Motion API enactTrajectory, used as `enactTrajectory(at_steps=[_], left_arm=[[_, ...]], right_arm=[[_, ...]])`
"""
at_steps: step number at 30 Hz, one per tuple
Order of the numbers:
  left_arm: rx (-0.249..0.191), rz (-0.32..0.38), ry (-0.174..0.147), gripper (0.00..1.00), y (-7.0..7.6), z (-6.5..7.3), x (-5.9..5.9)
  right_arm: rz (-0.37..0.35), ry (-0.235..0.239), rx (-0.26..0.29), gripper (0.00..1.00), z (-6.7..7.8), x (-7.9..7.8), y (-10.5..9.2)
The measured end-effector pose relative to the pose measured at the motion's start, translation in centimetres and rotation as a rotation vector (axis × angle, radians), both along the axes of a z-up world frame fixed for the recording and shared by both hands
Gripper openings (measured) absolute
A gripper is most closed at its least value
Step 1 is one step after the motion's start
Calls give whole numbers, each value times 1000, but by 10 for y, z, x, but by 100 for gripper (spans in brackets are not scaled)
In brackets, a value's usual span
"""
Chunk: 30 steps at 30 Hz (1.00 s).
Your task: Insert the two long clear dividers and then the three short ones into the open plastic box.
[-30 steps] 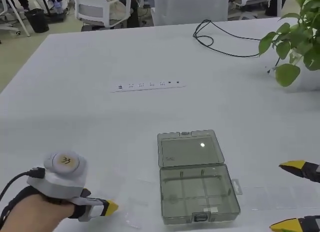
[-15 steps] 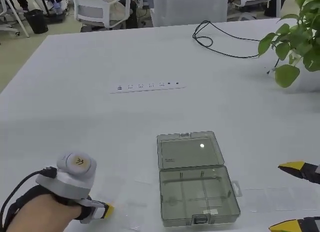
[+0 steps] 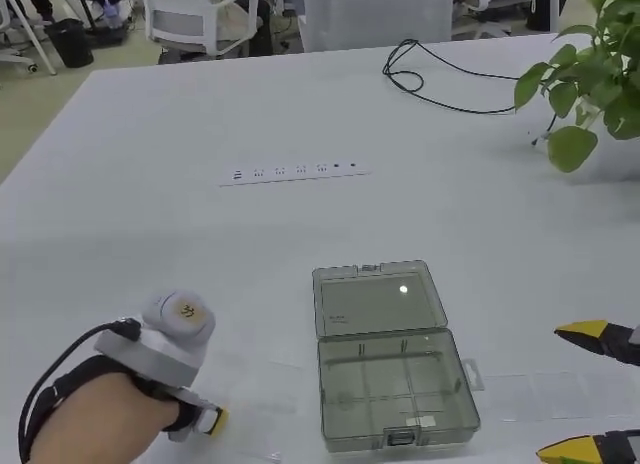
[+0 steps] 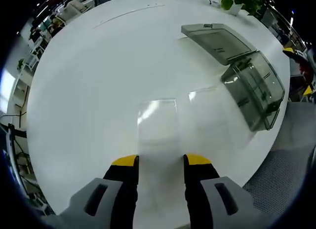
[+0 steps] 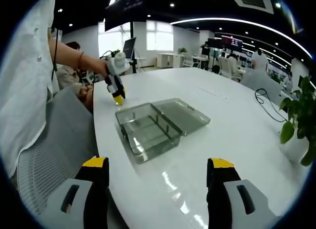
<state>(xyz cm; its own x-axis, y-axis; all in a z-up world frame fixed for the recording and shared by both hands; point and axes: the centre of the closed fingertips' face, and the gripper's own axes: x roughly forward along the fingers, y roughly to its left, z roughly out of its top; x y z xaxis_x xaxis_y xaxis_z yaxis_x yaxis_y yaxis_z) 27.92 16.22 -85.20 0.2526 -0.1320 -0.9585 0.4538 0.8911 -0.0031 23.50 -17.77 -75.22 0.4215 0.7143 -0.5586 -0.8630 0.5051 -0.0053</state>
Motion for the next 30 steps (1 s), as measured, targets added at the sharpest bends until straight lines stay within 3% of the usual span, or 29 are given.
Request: enactTrajectory(at_steps=[8, 14, 24, 27, 30], left_arm=[[10, 12, 30, 32, 2, 0, -1], [7, -4, 28, 32, 3, 0, -1], [-53, -4, 18, 31, 3, 2, -2], [-106, 35, 17, 30, 0, 4, -1], [-127, 53, 14, 30, 0, 4, -2]], right_arm=[[1, -2, 0, 82, 0, -1, 1], [-2, -2, 3, 81, 2, -1, 0], [-9, 0, 8, 81, 2, -3, -1], [-11, 1, 7, 81, 1, -4, -2], [-14, 1, 8, 81, 2, -4, -2]])
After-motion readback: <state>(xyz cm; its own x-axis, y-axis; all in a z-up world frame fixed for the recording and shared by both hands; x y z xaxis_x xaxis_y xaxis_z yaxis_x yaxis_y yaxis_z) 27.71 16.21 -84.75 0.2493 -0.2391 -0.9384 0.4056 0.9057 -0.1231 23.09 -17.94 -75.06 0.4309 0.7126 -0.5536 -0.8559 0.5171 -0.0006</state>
